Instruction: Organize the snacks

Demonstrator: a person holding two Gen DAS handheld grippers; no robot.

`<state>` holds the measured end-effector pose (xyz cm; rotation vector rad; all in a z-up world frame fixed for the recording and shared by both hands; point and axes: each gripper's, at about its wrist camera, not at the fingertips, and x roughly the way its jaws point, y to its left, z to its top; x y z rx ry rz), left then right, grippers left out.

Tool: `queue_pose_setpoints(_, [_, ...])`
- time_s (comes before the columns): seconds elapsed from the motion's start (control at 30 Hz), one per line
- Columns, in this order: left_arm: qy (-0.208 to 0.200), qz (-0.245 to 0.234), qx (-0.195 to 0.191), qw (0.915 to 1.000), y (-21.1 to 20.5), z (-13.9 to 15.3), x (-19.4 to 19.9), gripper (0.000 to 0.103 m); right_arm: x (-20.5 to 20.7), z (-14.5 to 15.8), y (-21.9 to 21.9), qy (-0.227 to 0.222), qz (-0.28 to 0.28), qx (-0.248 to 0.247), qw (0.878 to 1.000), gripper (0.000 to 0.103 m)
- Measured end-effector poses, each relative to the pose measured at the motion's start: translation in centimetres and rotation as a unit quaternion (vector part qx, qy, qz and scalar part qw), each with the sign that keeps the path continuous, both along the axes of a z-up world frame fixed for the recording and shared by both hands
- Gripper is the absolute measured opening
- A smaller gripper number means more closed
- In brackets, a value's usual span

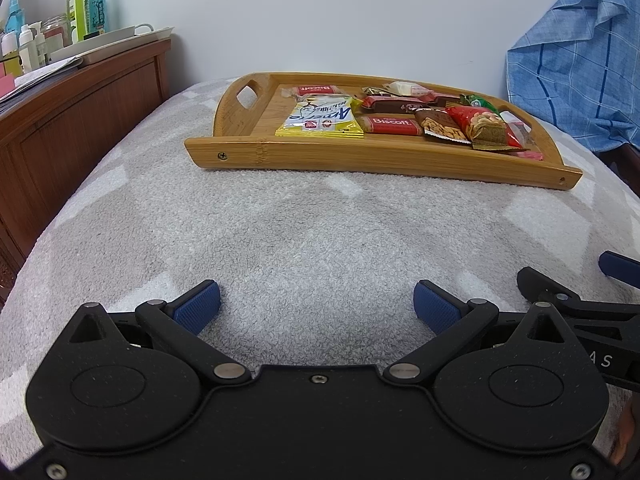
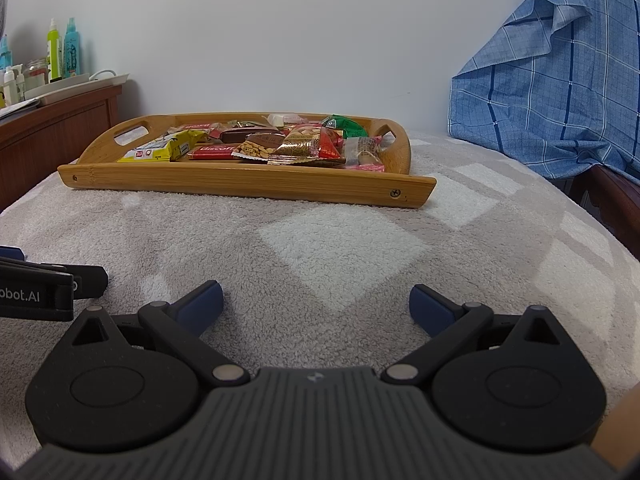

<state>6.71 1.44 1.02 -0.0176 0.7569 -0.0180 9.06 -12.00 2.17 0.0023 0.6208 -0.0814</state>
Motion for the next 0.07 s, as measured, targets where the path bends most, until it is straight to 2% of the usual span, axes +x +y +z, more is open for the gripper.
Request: queue_pose_setpoints(0.07, [0.0, 0.0, 0.0, 1.0, 0.01, -0.01, -0.01, 0.103, 0.04, 0.0, -0.01, -0.001, 0.0, 0.0, 1.0, 0.103])
